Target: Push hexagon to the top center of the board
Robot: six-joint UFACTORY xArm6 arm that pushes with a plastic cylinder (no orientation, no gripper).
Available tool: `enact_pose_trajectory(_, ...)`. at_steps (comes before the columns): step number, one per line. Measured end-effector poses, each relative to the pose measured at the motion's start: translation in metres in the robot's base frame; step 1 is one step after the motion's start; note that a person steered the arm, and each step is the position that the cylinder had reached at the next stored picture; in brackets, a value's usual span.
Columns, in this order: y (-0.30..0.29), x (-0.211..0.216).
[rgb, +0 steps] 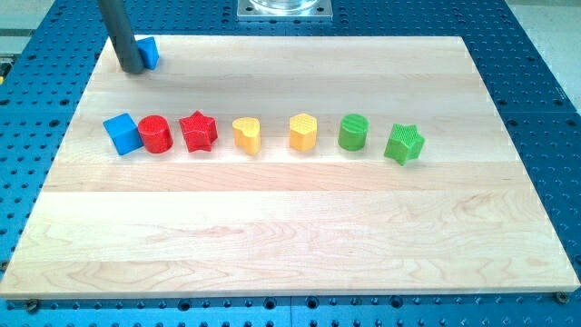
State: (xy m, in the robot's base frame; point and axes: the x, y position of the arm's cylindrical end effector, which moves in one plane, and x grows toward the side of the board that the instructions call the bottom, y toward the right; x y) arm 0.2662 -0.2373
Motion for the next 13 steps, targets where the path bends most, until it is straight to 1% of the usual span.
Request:
enact_pose_trajectory(3, -0.001, -0.001)
enact_pose_trajectory(5, 0.007, 0.008)
enact_pose_trajectory(6, 0.143, 0.028)
enact_pose_trajectory(7, 0.283, 0.029)
enact_pose_trajectory(8, 0.421, 0.051)
enact_pose_trajectory(9, 0.521, 0.130)
enact_pose_trajectory(10, 0.514, 0.193)
enact_pose_trajectory(11, 0.432, 0.216)
enact_pose_trajectory(12, 0.368, 0.194)
enact_pose_trajectory(13, 0.293, 0.203)
